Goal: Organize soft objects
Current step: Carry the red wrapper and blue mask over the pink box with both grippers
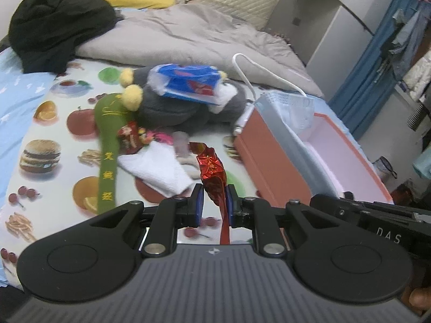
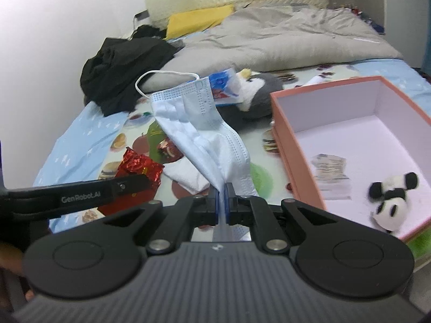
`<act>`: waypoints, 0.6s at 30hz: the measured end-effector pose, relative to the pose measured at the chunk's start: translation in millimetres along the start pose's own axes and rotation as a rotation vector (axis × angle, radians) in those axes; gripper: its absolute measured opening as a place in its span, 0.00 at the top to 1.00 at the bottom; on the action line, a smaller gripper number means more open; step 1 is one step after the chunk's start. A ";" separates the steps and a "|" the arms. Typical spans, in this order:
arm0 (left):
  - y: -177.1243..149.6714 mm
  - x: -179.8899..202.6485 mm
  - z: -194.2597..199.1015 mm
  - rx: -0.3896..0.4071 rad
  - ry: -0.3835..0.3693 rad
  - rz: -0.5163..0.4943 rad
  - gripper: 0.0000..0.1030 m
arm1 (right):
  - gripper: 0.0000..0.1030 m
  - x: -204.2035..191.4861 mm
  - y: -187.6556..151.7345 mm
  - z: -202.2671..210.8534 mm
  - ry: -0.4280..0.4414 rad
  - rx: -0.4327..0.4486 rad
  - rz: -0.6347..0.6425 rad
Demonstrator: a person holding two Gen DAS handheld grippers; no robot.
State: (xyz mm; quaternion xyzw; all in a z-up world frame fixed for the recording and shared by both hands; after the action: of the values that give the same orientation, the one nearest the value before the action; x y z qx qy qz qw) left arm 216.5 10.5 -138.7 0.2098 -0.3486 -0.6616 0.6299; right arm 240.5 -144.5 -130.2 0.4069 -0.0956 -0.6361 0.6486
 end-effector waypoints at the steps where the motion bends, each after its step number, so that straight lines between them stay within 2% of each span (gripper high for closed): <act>1: 1.1 5.3 1.4 0.004 -0.006 -0.009 0.81 | 0.92 3.6 0.2 5.2 -0.003 0.006 -0.007; 18: 15.3 112.6 1.1 0.022 -0.183 -0.141 0.81 | 0.92 70.4 -0.5 76.5 -0.128 0.097 -0.128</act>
State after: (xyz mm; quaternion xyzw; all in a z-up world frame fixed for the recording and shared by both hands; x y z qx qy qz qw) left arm 212.9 -99.1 -108.7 0.1793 -0.3962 -0.7167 0.5451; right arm 203.2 -239.1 -108.5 0.4018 -0.1413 -0.6955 0.5786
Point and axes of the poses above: each gripper's, at about its wrist camera, not at the fingertips, and z roughly against the way its jaws point, x to its right, y to its top, the point moved 10 cm from there along -z, roughly the way its jaws point, and after that the axes turned 13 degrees about -z, right-handed, at the moved point
